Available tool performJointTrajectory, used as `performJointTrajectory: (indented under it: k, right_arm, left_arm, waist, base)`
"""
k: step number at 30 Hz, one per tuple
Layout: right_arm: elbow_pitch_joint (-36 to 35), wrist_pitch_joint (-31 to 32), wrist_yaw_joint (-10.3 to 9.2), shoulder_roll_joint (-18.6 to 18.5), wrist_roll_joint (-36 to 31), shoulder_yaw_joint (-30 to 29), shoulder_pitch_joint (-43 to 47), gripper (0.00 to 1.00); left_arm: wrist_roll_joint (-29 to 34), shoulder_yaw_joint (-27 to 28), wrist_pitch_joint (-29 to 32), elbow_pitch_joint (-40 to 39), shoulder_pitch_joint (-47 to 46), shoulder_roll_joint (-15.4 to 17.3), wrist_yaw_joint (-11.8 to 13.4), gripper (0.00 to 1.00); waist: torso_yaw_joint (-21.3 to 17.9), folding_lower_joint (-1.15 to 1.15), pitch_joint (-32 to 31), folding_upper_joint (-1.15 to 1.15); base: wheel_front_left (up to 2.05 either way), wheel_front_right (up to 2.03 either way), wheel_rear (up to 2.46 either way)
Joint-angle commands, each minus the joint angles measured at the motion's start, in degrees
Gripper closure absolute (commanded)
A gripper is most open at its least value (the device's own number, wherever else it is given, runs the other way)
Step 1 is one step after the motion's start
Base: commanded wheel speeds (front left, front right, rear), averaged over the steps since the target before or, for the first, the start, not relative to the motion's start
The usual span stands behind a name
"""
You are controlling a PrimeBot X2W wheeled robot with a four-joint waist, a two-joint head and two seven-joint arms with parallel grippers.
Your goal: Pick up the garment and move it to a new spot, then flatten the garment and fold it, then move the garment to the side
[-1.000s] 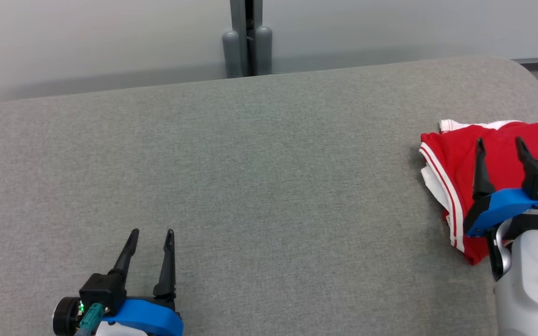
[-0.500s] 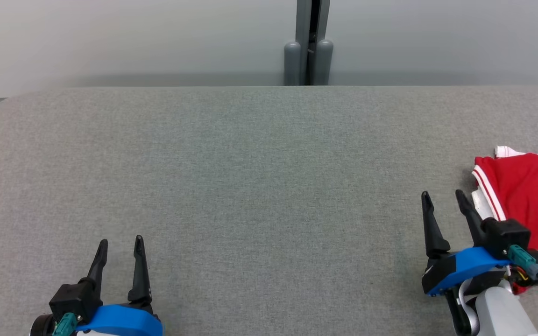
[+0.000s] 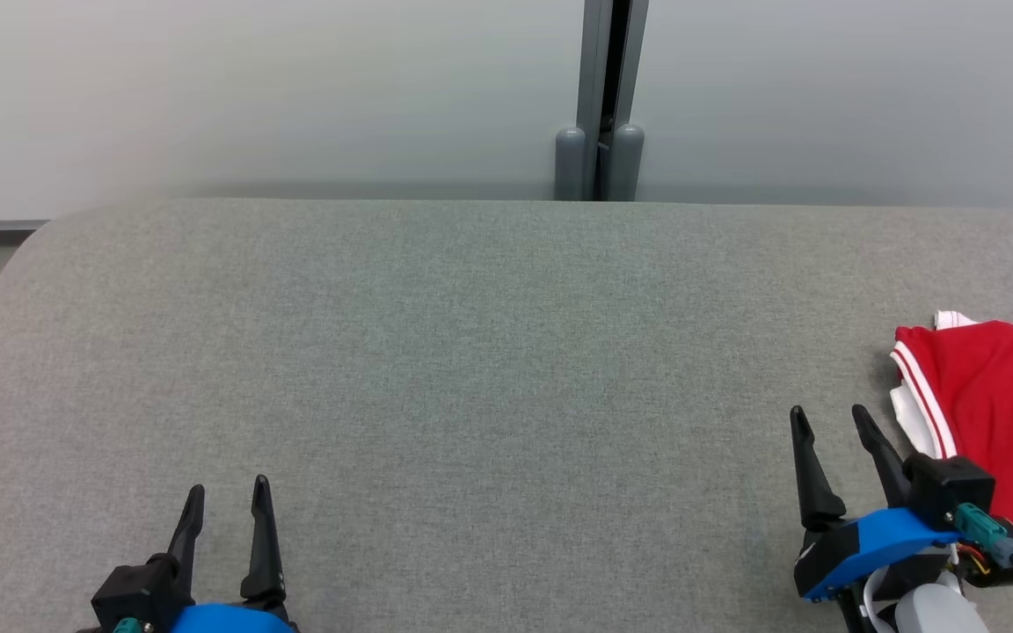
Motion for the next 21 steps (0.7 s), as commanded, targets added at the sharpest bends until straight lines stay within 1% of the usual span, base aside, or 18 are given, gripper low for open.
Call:
performJointTrajectory:
  k: [1,10,11,15,21]
  right_arm:
    - [-0.33,-0.22,-0.01,-0.19,0.49,-0.03,1.32,0.0]
    - [-1.35,-0.22,-0.01,-0.19,1.46,0.24,3.88,0.0]
    - [-1.14,0.0,-0.01,0.0,1.26,0.17,3.08,1.0]
    - [0.68,0.38,-0.01,0.26,1.51,0.08,3.99,1.0]
    - [0.2,2.63,-0.01,0.25,8.03,-0.8,3.65,1.0]
  left_arm:
    - [-0.42,-0.05,-0.14,0.08,0.51,-0.06,-0.31,0.0]
    - [-1.53,-0.12,-0.14,0.01,2.42,-0.06,-0.37,0.0]
    - [-1.45,-0.1,0.0,0.07,1.74,-0.01,0.0,1.0]
    - [-1.58,-0.06,0.32,1.84,2.62,-0.13,0.01,1.0]
    - [-7.75,0.59,2.23,1.57,1.72,-0.13,-0.02,1.0]
  waist:
    - [-0.22,0.01,-0.54,0.0]
    - [-0.54,0.01,-2.68,0.0]
    - [-0.5,0.01,-2.72,0.0]
    - [-0.51,0.01,-2.81,0.0]
    - [-0.52,0.01,-2.87,0.0]
  base:
    - [0.0,0.0,0.0]
    - [0.0,0.0,0.0]
    - [0.0,0.0,0.0]
    - [0.0,0.0,0.0]
    - [0.0,0.0,0.0]
